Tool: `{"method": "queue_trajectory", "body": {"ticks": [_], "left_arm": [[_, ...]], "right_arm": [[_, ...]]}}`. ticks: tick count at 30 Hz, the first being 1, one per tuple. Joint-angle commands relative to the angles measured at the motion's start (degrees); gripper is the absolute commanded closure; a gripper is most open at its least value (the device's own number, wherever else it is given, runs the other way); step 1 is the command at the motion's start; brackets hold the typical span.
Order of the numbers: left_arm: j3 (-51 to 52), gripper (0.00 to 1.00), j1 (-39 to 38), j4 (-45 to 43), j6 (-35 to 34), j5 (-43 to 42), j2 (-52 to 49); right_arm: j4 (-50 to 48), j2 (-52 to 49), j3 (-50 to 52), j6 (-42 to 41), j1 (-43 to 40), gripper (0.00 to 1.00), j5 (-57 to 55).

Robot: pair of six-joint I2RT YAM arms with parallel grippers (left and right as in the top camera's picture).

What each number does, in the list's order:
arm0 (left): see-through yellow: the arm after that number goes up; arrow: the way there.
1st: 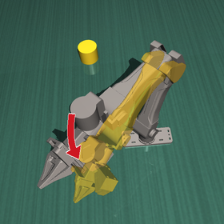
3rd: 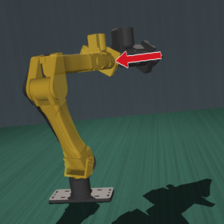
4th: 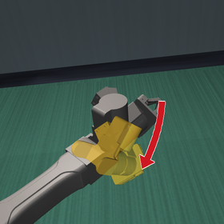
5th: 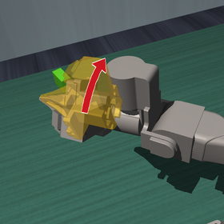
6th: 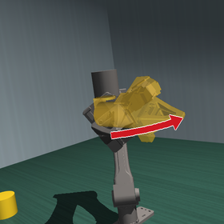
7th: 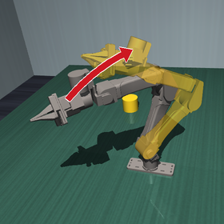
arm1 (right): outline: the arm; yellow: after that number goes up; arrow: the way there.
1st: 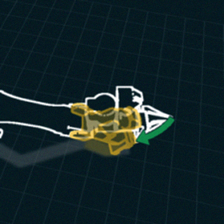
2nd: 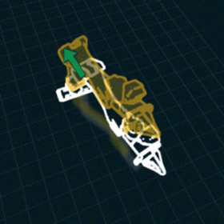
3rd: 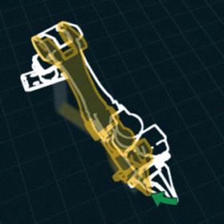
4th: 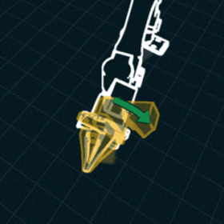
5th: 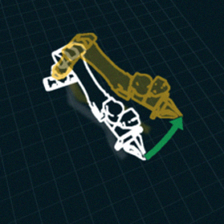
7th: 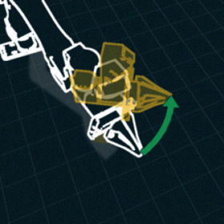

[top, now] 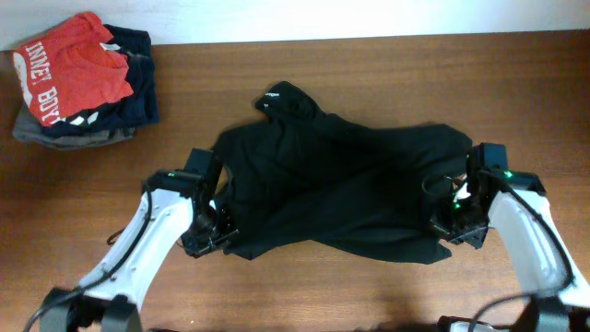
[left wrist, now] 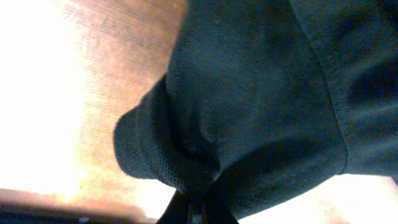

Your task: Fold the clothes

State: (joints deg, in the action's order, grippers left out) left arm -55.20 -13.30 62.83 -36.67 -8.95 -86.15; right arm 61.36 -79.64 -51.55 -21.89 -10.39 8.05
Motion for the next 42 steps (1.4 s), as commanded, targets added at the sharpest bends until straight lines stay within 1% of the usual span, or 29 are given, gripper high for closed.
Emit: {"method": "queue_trajectory", "body": {"ticks": [1, 4, 6, 10, 15, 20, 24, 29, 33, 38, 42], "left_arm": [[-0.9, 0.99, 0.5, 2.2, 0.6, 1.3, 4.2], [-0.9, 0.99, 0.5, 2.4, 0.6, 1.8, 7.5], [-1.0, 0.99, 0.5, 2.4, 0.6, 2.9, 9.6], [-2.3, 0.99, 0.5, 2.4, 0.6, 7.1, 12.8], [-4.0, 0.99, 0.5, 1.9, 0.6, 8.8, 14.3], [-5.3, 0.99, 0.5, -2.8, 0.6, 8.8, 14.3], [-7.1, 0.99, 0.5, -5.8, 0.7, 8.8, 14.3], [-7.8, 0.99, 0.5, -15.0, 0.7, 8.8, 14.2], [-7.8, 0.99, 0.5, -20.9, 0.7, 8.7, 12.9], [-7.8, 0.99, 0.5, -24.2, 0.7, 8.6, 9.8], [-7.8, 0.99, 0.5, -24.7, 0.7, 6.7, 6.8]], "right_arm": [[1.6, 6.1, -0.9, -1.6, 0.3, 0.96, 0.0], [4.4, 10.9, -0.9, -4.0, 0.3, 0.96, -2.6], [6.4, 13.5, -0.9, -4.2, 0.3, 0.96, -4.3], [10.3, 19.1, -0.9, -6.6, 0.3, 0.96, -8.6], [10.4, 25.7, -0.9, -9.1, 0.3, 0.97, -9.0], [10.2, 29.6, -0.9, -9.7, 0.3, 0.96, -9.7], [9.6, 29.2, -0.9, -9.7, 0.3, 0.96, -10.1], [6.0, 27.2, -0.9, -9.7, 0.3, 0.95, -10.0], [5.6, 23.5, -0.9, -9.8, 0.3, 0.95, -10.0], [5.9, 18.5, -0.9, -10.2, 0.3, 0.96, -10.0], [5.9, 16.0, -0.9, -10.2, 0.3, 0.96, -10.0]]}}
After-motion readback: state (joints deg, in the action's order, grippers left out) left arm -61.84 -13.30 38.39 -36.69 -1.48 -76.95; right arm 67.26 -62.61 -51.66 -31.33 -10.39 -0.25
